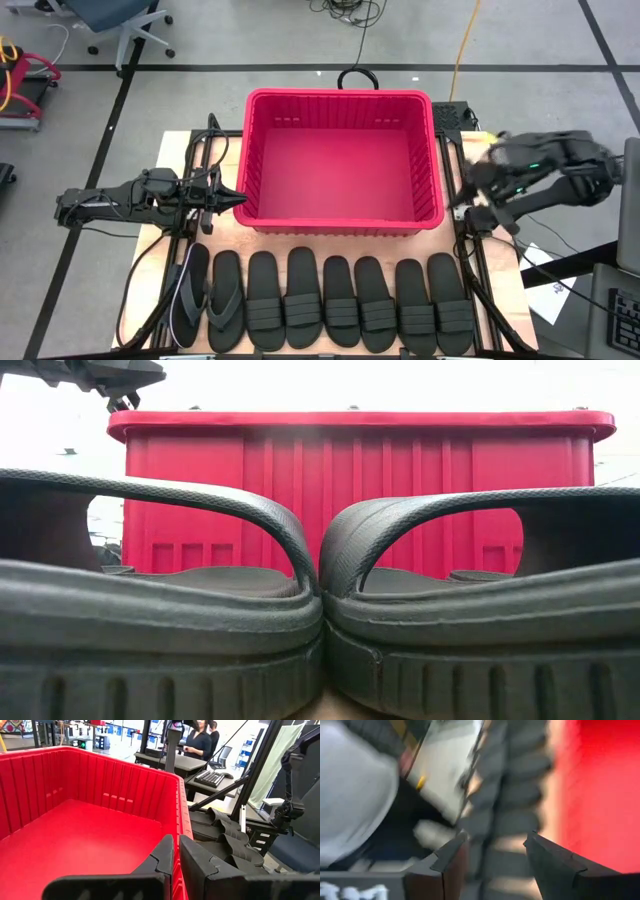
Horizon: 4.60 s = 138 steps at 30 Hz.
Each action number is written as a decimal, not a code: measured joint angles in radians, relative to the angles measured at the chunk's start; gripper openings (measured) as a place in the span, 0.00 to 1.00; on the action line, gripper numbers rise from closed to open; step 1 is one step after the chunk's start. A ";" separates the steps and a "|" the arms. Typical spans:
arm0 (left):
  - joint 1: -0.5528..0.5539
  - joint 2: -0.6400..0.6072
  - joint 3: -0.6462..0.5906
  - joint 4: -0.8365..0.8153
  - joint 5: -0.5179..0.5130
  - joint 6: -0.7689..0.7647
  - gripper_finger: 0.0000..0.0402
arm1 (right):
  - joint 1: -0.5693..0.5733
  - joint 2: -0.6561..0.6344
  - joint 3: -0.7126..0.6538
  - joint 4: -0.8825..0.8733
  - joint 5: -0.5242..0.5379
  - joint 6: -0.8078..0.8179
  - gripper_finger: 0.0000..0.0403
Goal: Pick and place slides into bin
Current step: Put the black slide into the red bin
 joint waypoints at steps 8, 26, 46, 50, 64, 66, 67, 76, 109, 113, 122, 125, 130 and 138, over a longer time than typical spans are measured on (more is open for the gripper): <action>0.000 0.000 0.000 0.000 0.000 0.000 0.06 | 0.072 0.132 -0.090 -0.185 -0.169 -0.108 0.52; 0.000 0.000 0.000 0.001 0.000 0.000 0.06 | 0.406 0.074 -0.583 0.279 -0.194 0.063 0.50; 0.000 0.000 0.000 0.001 0.000 0.000 0.06 | 0.643 0.080 -1.079 0.948 -0.126 0.720 0.50; 0.000 0.000 0.000 0.001 0.000 0.000 0.06 | 0.692 0.079 -1.106 1.038 -0.166 0.786 0.50; 0.000 0.000 0.000 0.001 0.000 0.000 0.06 | 0.739 0.086 -1.127 1.036 -0.111 0.766 0.43; 0.000 0.000 0.000 0.001 0.000 0.000 0.06 | 0.740 0.086 -1.145 1.046 -0.115 0.786 0.39; 0.000 0.000 0.000 0.001 0.000 0.000 0.06 | 0.740 0.086 -1.157 1.064 -0.116 0.794 0.35; 0.000 0.000 0.000 0.001 0.000 0.000 0.06 | 0.738 0.078 -1.280 1.351 -0.203 0.942 0.03; 0.000 0.000 0.000 0.001 0.000 0.000 0.06 | 0.737 -0.061 -0.889 1.053 -0.040 0.814 0.01; 0.000 0.000 0.000 0.001 0.000 0.000 0.06 | 0.736 -0.027 -0.733 0.874 -0.004 0.736 0.01; 0.000 0.000 0.000 0.001 0.000 0.000 0.06 | 0.612 0.118 -0.182 0.249 0.196 0.382 0.01; 0.000 0.000 0.000 0.001 0.000 0.000 0.06 | 0.547 0.162 -0.004 0.078 0.417 0.238 0.01; 0.000 0.000 0.000 0.001 0.000 0.000 0.06 | 0.410 0.201 0.220 -0.120 0.676 0.060 0.01; 0.000 0.000 0.000 0.001 0.000 0.000 0.06 | 0.020 0.220 0.336 -0.224 0.687 -0.270 0.01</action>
